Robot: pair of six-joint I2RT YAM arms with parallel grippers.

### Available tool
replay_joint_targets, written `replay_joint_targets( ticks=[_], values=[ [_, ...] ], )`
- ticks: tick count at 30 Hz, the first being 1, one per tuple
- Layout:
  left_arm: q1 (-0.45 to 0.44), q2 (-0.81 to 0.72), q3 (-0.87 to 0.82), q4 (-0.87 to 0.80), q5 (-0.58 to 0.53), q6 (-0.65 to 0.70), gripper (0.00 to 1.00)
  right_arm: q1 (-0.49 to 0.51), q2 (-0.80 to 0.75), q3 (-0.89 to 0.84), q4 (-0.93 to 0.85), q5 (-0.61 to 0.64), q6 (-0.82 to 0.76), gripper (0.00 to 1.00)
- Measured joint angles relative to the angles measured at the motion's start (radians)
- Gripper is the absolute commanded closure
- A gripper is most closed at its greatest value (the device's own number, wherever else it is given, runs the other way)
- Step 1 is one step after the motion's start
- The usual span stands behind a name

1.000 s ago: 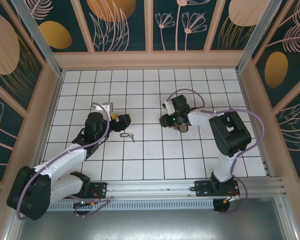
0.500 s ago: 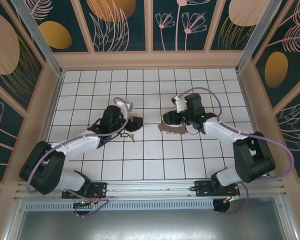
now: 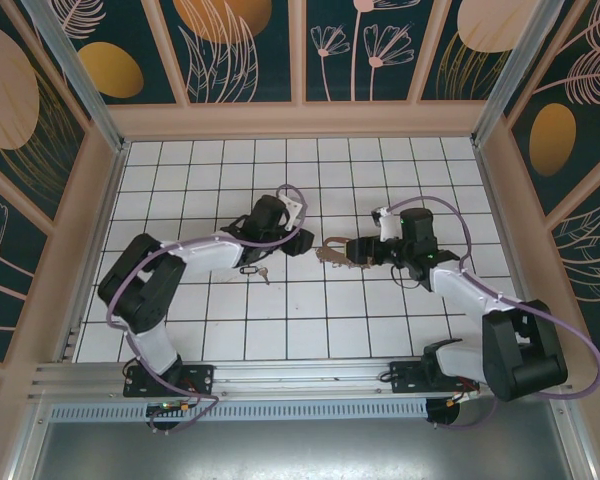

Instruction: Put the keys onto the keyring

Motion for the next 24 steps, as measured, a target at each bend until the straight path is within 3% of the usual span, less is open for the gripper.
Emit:
replay_joint_targets(
  ticks=[7,14,19,24],
  values=[
    [-0.011,0.095,0.06,-0.051,-0.001,0.04,0.57,-0.044,-0.008,-0.018,0.022,-0.033,0.0,0.29],
    [-0.011,0.108,0.068,-0.062,-0.006,0.043,0.59,-0.051,0.002,-0.016,0.033,-0.045,-0.003,0.45],
    [-0.011,0.037,-0.009,-0.055,-0.025,0.005,0.46,0.004,0.105,0.068,-0.005,-0.009,-0.031,0.47],
    [-0.011,-0.126,-0.151,-0.047,-0.05,-0.053,0.3,0.076,0.219,0.182,-0.047,0.043,-0.075,0.48]
  ],
)
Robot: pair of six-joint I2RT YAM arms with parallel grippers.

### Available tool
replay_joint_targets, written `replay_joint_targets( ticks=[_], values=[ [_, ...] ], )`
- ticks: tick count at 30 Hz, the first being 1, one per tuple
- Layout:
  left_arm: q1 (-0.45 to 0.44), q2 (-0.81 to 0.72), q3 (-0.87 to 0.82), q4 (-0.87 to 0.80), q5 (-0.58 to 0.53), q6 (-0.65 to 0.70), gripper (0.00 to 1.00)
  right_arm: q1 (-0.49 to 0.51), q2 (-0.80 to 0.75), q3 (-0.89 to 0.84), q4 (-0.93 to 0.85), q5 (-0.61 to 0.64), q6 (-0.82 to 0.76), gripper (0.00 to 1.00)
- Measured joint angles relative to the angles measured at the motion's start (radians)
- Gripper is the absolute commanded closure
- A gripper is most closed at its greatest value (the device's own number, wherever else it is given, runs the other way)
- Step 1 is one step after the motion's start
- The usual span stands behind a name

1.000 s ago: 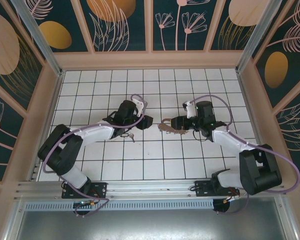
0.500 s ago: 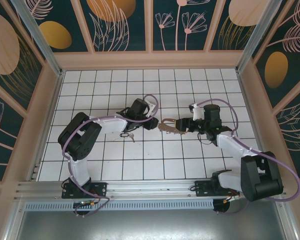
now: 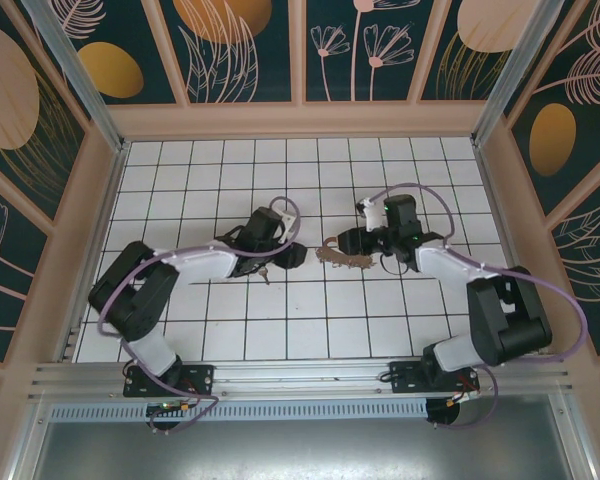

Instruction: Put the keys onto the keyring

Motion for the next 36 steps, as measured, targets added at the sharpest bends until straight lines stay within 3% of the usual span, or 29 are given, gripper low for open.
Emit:
replay_joint_targets(
  ticks=[5,12,22,36],
  values=[
    [0.0,-0.194,-0.118,0.013,-0.04,-0.051,0.2,0.05,0.11,0.092,-0.054,0.061,-0.04,0.48],
    [0.0,-0.362,-0.18,0.02,-0.076,-0.082,0.16,0.112,0.241,0.199,-0.133,0.132,-0.082,0.53],
    [0.0,-0.449,-0.235,0.019,-0.098,-0.088,0.16,0.164,0.349,0.278,-0.168,0.177,-0.09,0.6],
    [0.0,-0.5,-0.261,0.018,-0.098,-0.088,0.17,0.174,0.377,0.3,-0.19,0.18,-0.093,0.73]
  ],
)
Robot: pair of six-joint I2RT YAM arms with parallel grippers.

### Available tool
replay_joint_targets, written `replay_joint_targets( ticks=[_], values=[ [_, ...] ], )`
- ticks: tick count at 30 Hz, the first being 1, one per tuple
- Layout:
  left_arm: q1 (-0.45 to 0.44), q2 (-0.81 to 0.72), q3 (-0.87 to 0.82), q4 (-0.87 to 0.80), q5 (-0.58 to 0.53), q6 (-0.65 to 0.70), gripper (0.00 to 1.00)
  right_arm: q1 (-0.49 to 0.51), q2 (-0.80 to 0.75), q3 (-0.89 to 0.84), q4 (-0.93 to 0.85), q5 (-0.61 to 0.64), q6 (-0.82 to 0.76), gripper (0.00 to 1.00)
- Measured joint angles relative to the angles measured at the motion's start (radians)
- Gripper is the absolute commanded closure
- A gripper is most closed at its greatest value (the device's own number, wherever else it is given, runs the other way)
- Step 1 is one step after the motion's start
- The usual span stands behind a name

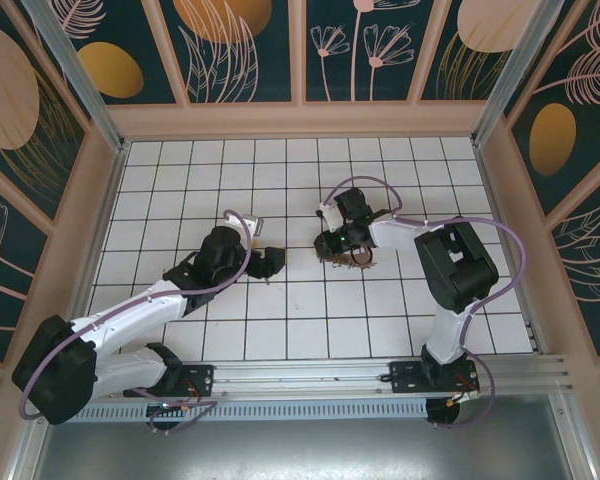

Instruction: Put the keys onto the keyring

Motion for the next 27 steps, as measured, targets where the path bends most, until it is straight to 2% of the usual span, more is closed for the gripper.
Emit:
replay_joint_targets(
  ticks=[17,27],
  values=[
    [0.0,-0.015,-0.003,-0.011,-0.017,0.0,0.18,0.026,0.016,0.0,-0.001,-0.004,-0.011,0.86],
    [0.0,-0.039,-0.003,-0.026,-0.025,0.0,0.21,0.026,0.014,0.005,0.002,-0.019,-0.023,1.0]
  ],
)
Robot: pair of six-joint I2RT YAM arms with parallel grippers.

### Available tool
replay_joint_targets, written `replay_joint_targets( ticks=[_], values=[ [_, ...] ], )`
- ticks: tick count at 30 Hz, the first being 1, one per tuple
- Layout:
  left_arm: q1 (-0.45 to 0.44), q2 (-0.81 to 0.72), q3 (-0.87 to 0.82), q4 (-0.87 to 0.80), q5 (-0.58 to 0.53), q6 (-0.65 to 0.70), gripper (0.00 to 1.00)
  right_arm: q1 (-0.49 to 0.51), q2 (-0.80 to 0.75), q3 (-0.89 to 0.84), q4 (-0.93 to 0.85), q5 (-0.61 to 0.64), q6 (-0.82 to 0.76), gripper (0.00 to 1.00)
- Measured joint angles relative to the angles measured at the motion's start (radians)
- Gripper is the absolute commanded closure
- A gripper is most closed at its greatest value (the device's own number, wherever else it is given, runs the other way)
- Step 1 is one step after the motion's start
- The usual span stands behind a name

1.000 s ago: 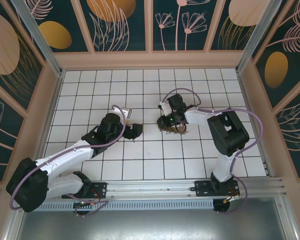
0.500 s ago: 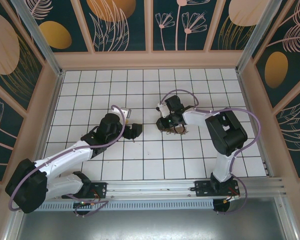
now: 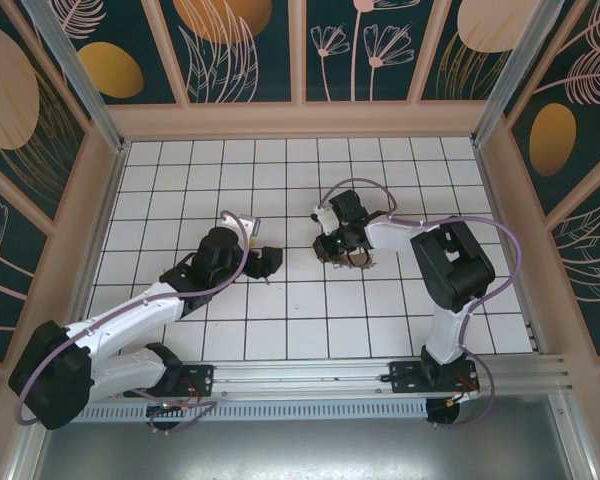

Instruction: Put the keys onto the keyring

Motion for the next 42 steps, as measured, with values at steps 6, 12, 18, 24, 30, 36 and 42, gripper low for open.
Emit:
replay_joint_targets(
  ticks=[6,12,18,24,30,36,42],
  values=[
    [0.0,-0.072,-0.012,0.001,0.027,0.001,0.25,0.013,-0.107,-0.034,-0.01,-0.008,-0.052,1.0],
    [0.0,-0.188,-0.018,0.016,0.093,0.005,0.29,0.097,-0.372,-0.075,0.01,-0.05,-0.158,1.0],
    [0.0,-0.282,-0.044,0.077,0.204,0.011,0.33,0.131,-0.57,-0.151,0.11,-0.167,-0.185,1.0],
    [0.0,-0.35,-0.051,0.121,0.33,0.009,0.48,0.135,-0.789,-0.286,0.341,-0.336,-0.112,1.0],
    [0.0,-0.415,-0.051,0.187,0.472,0.007,0.53,0.136,-0.854,-0.337,0.589,-0.515,0.012,1.0],
    [0.0,-0.424,-0.026,0.195,0.537,0.008,0.58,0.139,-0.853,-0.39,0.771,-0.621,0.122,1.0],
    [0.0,-0.389,0.014,0.208,0.579,0.012,0.63,0.15,-0.846,-0.396,0.891,-0.661,0.193,1.0]
  ],
)
